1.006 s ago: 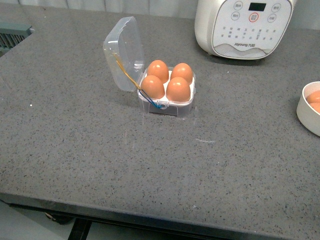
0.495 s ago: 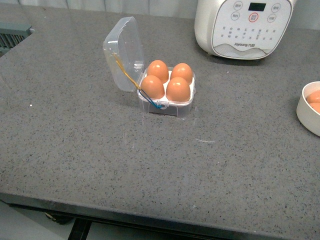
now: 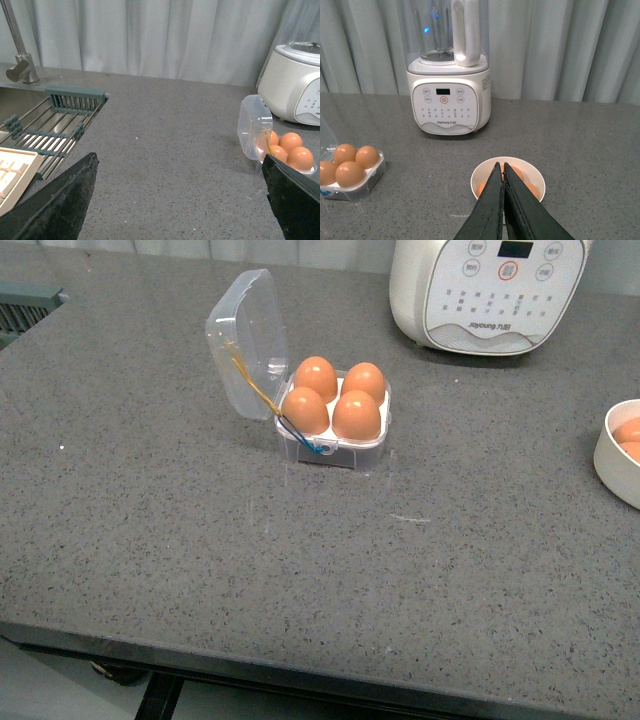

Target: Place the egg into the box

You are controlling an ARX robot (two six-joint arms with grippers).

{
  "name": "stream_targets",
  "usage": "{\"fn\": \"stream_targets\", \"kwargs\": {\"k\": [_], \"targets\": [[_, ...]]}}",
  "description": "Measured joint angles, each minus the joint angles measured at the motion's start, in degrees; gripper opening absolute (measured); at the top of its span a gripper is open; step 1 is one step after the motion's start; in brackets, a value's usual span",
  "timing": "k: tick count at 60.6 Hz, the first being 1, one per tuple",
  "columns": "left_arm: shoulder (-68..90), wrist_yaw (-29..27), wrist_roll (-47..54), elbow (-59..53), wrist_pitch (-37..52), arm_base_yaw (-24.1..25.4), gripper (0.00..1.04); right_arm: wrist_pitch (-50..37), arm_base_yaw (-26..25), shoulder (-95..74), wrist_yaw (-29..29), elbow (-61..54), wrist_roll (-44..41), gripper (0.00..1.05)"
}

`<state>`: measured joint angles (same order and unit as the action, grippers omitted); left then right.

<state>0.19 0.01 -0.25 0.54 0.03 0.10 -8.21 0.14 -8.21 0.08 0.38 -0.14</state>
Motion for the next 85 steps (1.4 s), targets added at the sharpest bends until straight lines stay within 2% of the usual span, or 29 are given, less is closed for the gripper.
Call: {"fn": "stream_targets", "kwargs": {"k": [5, 22, 29, 31, 34, 45, 57, 72, 85], "targets": [[0.0, -0.04, 0.0, 0.0, 0.0, 0.0, 0.98, 7.67, 0.0, 6.16, -0.02, -0.02, -0.02, 0.01], [0.0, -0.02, 0.0, 0.0, 0.0, 0.0, 0.98, 8.17, 0.0, 7.96, -0.13, -0.02, -0.04, 0.01], [1.25, 1.27, -1.66, 0.7, -2.05, 0.39, 0.98, 8.17, 0.0, 7.96, -0.13, -0.02, -0.02, 0.19], [4.13, 2.32, -3.74, 1.77, -3.67, 0.81, 0.98, 8.17, 0.0, 7.96, -0.11, -0.02, -0.02, 0.24], [12.0, 2.14, -6.69, 2.69, -1.2, 1.09, 0.98, 8.17, 0.0, 7.96, -0.13, -0.02, -0.02, 0.33], [42.86, -0.9, -13.6, 5.55, 20.72, -1.05, 0.98, 8.17, 0.0, 7.96, -0.13, -0.02, -0.02, 0.63], [71.36, -1.25, -18.32, 12.76, 37.57, -4.02, 0.98, 8.17, 0.0, 7.96, -0.13, -0.02, 0.0, 0.96], [90.01, -1.38, -23.23, 21.24, 44.61, -6.6, 0.98, 8.17, 0.0, 7.96, -0.13, -0.02, 0.0, 0.95], [98.55, -1.18, -25.44, 26.95, 45.94, -8.48, 0.98, 8.17, 0.0, 7.96, -0.13, -0.02, 0.0, 0.95]]}}
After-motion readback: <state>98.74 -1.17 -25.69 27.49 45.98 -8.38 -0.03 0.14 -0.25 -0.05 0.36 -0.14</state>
